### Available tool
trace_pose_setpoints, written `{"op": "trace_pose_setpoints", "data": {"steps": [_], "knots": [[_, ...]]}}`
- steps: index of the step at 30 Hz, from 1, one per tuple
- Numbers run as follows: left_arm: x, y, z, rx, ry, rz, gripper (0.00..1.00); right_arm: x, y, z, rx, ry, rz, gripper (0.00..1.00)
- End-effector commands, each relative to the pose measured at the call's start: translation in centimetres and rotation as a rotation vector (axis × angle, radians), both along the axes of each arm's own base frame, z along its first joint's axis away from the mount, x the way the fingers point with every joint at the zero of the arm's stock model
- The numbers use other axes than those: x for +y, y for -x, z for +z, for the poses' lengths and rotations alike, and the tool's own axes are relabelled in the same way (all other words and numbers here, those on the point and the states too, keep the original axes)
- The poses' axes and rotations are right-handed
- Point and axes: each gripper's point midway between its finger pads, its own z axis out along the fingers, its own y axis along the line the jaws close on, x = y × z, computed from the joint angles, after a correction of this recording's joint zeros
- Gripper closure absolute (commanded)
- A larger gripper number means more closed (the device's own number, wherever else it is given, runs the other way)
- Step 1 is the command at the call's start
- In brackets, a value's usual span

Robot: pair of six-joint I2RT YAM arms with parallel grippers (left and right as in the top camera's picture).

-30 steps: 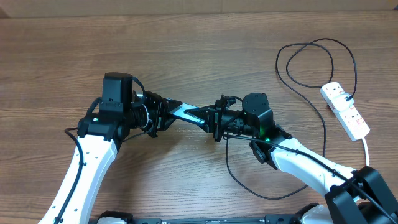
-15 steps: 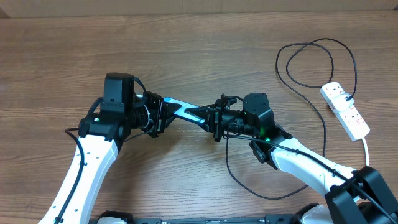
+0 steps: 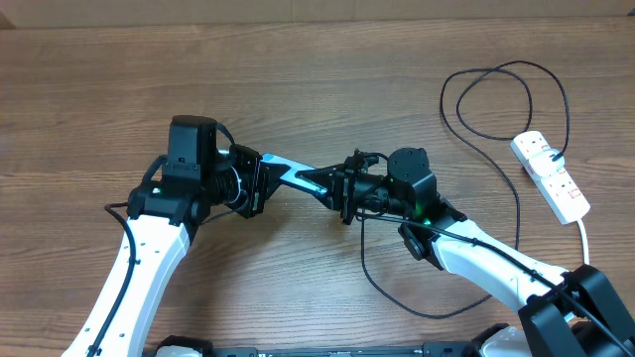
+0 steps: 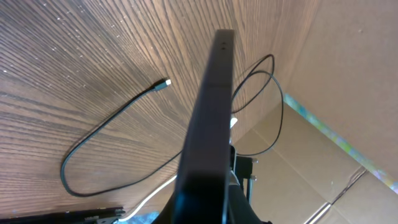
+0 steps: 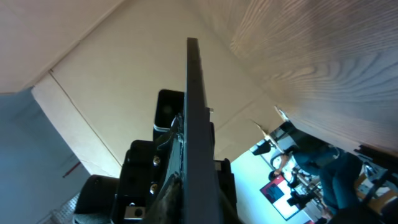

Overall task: Plug charger to phone and switch on socket
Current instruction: 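Grasp the phone's far end with the left gripper, release the right, then hold the phone with the left gripper and pull the right gripper back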

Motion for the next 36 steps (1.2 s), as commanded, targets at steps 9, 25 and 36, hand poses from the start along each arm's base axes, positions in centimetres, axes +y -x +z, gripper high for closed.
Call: {"op": "trace_pose_setpoints", "data": {"steps": [9,25,36], "knots": [[3.1,-1.6,-1.1,-0.132,-0.171,-0.026,0.96,0.3,1.1,-0.5,-0.047,0.047,0.071,0.34],[-0.3,0.1,-2.6,-0.354,0.199,-0.538,0.96,-3.4,-0.6,-7.6,-0.706,0.58,0.193,0.0],[-0.9,0.9,-5.9,-0.357,0.309,-0.623,0.96,-13.7,-4.0,-8.7,-0.69,0.942,0.063,0.0]]}}
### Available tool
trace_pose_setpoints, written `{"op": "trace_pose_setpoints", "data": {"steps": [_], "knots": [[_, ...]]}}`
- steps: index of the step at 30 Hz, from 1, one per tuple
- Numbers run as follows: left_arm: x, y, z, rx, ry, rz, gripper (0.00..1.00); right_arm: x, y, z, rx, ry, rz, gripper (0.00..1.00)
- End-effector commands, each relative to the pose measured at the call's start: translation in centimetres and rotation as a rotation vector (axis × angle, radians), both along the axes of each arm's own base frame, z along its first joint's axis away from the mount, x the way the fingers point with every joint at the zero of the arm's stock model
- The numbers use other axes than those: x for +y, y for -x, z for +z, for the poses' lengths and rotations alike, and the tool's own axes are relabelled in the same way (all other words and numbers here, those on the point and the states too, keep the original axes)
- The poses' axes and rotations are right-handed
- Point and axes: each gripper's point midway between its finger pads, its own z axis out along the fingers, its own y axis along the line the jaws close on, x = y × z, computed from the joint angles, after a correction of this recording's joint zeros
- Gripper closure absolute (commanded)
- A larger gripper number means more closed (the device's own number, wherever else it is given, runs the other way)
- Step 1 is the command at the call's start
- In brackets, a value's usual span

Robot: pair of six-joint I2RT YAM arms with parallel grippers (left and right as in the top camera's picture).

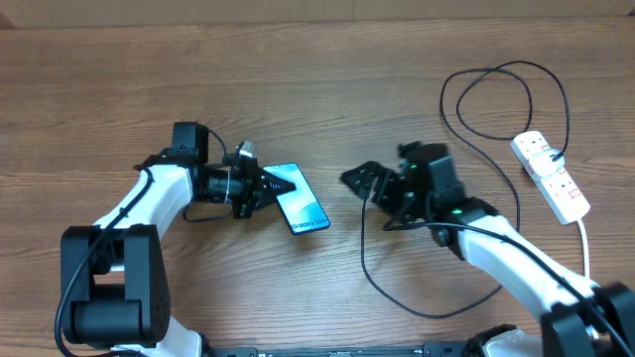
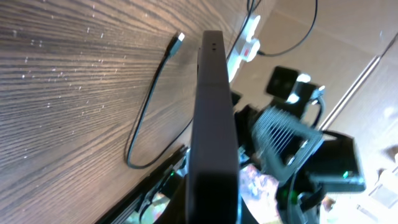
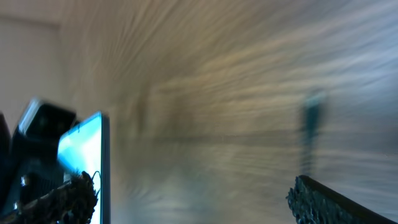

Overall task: Plug charger to phone and switch on socket
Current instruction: 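Hold the phone with the left gripper and pull the right gripper back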

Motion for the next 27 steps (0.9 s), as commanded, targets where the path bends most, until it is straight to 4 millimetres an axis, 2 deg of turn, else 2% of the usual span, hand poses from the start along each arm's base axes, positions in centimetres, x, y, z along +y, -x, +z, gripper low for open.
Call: {"op": "trace_pose_setpoints", "data": {"steps": [1,4,9,13,17,19,22,27], "knots": [[-0.3,0.3,1.5,-0.118,0.088,-0.053,0.96,-3.3,-1.6,1.4,-0.159,0.18,-0.026,0.0],[-0.2,0.2,2.0,-0.14,0.12,-0.052,0.96,-5.3,-1.2,-0.2,-0.138,0.315,-0.041,0.0],[-0.2,-0.6,3.9,-0.173,0.212,-0.045,0.96,-7.1,-0.7,-2.3,-0.104,0.477,-0.075,0.0],[-0.3,-2.1,5.3,-0.258,0.254,-0.05,0.96,-6.0,-0.8,-3.0,-0.122,0.501,-0.039,0.01],[-0.4,-3.0,6.5,-0.303,0.295,-0.059,0.96,-4.5,-0.9,-3.8,-0.146,0.521,-0.002,0.14],[-0.4,-2.9,7.2,-0.31,0.332,-0.072,0.96,-4.3,-0.8,-4.5,-0.154,0.562,0.006,0.2],[-0.2,-2.8,8.2,-0.338,0.383,-0.093,0.96,-4.3,-0.8,-5.3,-0.166,0.634,0.002,0.22],[0.7,-3.2,8.4,-0.307,0.387,-0.061,0.96,-4.2,-0.9,-5.9,-0.181,0.668,0.014,0.32]]}}
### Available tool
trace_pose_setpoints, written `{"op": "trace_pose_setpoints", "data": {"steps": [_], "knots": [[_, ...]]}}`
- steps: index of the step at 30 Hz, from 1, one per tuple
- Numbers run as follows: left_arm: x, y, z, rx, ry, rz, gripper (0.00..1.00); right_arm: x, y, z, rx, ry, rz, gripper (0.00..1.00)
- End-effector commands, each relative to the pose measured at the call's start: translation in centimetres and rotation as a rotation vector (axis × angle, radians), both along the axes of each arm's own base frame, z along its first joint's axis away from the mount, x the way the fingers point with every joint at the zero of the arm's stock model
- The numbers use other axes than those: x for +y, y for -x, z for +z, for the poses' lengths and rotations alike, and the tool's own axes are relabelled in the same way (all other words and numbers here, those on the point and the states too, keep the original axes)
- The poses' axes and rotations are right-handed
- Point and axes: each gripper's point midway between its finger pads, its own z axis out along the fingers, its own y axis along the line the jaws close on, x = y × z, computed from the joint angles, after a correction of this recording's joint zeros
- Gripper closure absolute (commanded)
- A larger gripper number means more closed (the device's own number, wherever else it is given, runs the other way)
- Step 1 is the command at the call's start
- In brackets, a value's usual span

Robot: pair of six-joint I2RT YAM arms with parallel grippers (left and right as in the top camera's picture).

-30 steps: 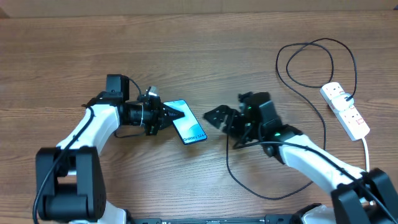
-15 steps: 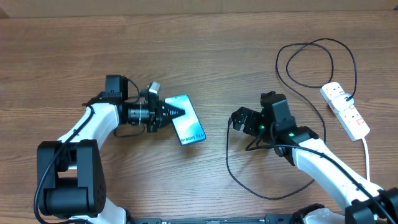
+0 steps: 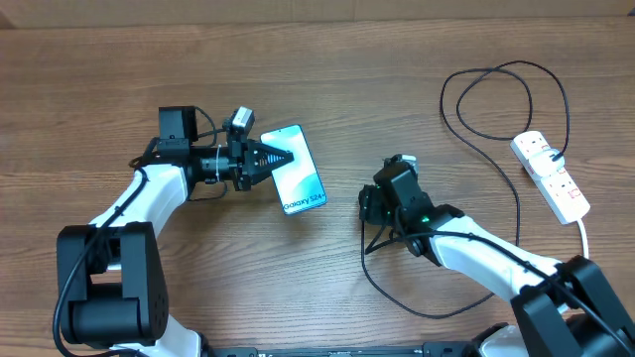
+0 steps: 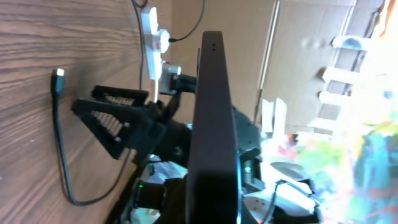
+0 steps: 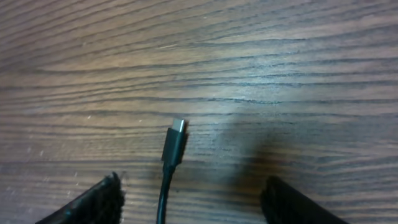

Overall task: Plug charger to phone and switch on socket
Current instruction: 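Hold the phone with the left gripper and pull the right gripper back, then lower the right gripper and grasp the USB-C cable end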

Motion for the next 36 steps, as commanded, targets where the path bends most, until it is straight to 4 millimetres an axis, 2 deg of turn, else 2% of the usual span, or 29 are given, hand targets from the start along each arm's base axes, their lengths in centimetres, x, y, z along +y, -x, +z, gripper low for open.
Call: {"op": "trace_pose_setpoints", "data": {"steps": [1,5,11,17,18,21,22,26,28,32,36], "knots": [[0.9,0.0,1.8,0.039,0.073,-0.015,0.96,-0.4,-0.9,0.4,-0.041,0.039,-0.01,0.34],[1.6,-0.5,1.5,0.089,0.058,0.021,0.96,-0.3,-0.9,0.2,-0.034,0.037,-0.007,0.44],[1.8,-1.0,0.9,0.133,0.026,0.052,0.96,0.8,-0.8,-1.4,-0.024,0.059,0.041,0.44],[1.9,-1.6,0.0,0.174,-0.016,0.091,0.96,2.2,0.2,-3.4,0.005,0.083,0.096,0.46],[1.9,-1.6,0.0,0.174,-0.019,0.094,0.96,2.3,0.3,-3.6,0.006,0.086,0.101,0.5],[1.9,-1.6,-0.1,0.179,-0.02,0.095,0.96,1.9,0.6,-4.3,0.025,0.117,0.097,0.75],[1.9,-1.6,0.0,0.183,-0.02,0.096,0.96,1.7,0.9,-4.5,0.037,0.124,0.098,0.8],[1.9,-1.6,0.0,0.185,-0.019,0.096,0.96,0.8,2.2,-5.3,0.104,0.15,0.073,0.87],[1.9,-1.6,-0.1,0.185,-0.02,0.096,0.96,0.3,2.8,-5.7,0.137,0.157,0.051,0.96],[1.9,-1.6,-0.1,0.172,-0.021,0.095,0.96,0.1,2.7,-5.3,0.152,0.153,0.043,0.96],[1.9,-1.6,0.0,0.165,-0.021,0.094,0.96,0.5,1.4,-3.1,0.15,0.158,0.098,0.96]]}}
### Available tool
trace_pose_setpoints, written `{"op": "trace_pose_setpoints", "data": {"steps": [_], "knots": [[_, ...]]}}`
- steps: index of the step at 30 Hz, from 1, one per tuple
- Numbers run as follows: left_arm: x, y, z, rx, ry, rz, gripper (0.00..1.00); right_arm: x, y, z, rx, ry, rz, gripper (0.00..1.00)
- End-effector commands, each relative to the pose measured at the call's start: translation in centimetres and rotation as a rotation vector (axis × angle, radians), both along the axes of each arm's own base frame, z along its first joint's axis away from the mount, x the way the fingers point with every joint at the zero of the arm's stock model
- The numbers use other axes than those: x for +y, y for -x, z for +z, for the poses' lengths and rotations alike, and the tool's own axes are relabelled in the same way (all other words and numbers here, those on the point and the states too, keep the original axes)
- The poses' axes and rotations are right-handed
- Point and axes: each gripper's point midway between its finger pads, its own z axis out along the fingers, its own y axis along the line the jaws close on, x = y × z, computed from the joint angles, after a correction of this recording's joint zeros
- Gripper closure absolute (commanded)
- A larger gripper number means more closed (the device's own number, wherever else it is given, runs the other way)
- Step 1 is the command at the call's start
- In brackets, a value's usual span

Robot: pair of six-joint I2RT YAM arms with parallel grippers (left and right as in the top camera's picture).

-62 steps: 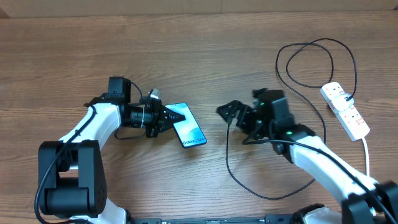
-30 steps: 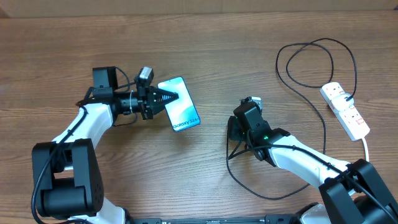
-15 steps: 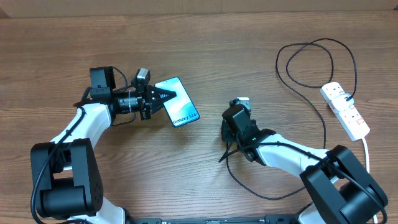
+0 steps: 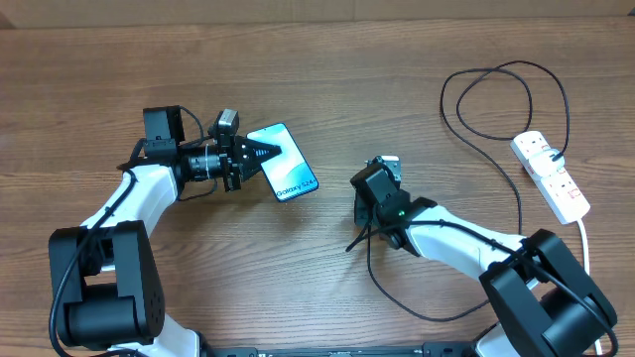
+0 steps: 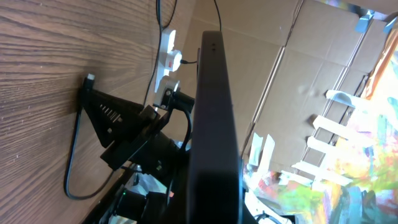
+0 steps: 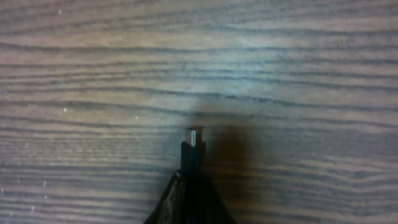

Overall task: Plug charger to phone and switch on socket
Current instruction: 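Lower the right gripper and grasp the USB-C cable end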

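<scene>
My left gripper (image 4: 254, 154) is shut on the black phone (image 4: 284, 175), screen up and lit, held at the table's left of middle; the left wrist view shows the phone's edge (image 5: 211, 124) end-on. My right gripper (image 4: 363, 230) is shut on the black charger cable's plug (image 6: 193, 147), whose metal tip pokes out just above the wood. The cable (image 4: 496, 139) loops back to the white socket strip (image 4: 552, 177) at the right edge.
The wooden table (image 4: 327, 79) carries only the cable's loops, one lying in front of my right arm (image 4: 392, 297) and another at the back right. Cardboard walls show beyond the table in the left wrist view.
My right gripper, open around the plug lying on the wood, is now shut on it. The left gripper has carried the phone slightly back and left.
Both grippers first met at the table's middle with the phone between them. Then the left alone held the phone while the right had drawn away, open. The right stood open over the cable plug, and now grips it.
</scene>
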Motion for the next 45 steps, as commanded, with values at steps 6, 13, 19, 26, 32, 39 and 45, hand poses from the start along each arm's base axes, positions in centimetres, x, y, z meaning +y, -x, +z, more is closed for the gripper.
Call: {"op": "trace_pose_setpoints", "data": {"steps": [6,13,19,26,32,39,45], "knots": [[0.0,0.0,1.2,-0.108,0.016,-0.028,0.96,-0.9,-0.5,5.5,0.139,-0.022,0.03,0.96],[-0.1,0.3,1.9,-0.249,0.038,-0.064,0.96,3.9,1.6,18.9,0.097,-0.453,0.421,0.96],[0.0,-0.3,4.3,-0.407,0.086,-0.11,0.96,3.9,6.0,26.7,-0.007,-0.686,0.561,0.96],[0.1,-2.0,8.3,-0.578,0.059,-0.123,0.96,5.9,11.2,27.8,0.062,-0.827,0.783,0.96],[0.1,-1.9,10.0,-0.623,0.051,-0.127,0.96,7.6,11.3,23.4,0.103,-0.818,0.848,0.96],[0.0,-1.9,9.9,-0.617,0.052,-0.128,0.96,8.8,10.1,19.1,0.211,-0.834,0.86,0.96],[0.0,-1.9,9.9,-0.622,0.051,-0.129,0.96,7.4,7.8,12.5,0.312,-0.632,0.727,0.96]]}}
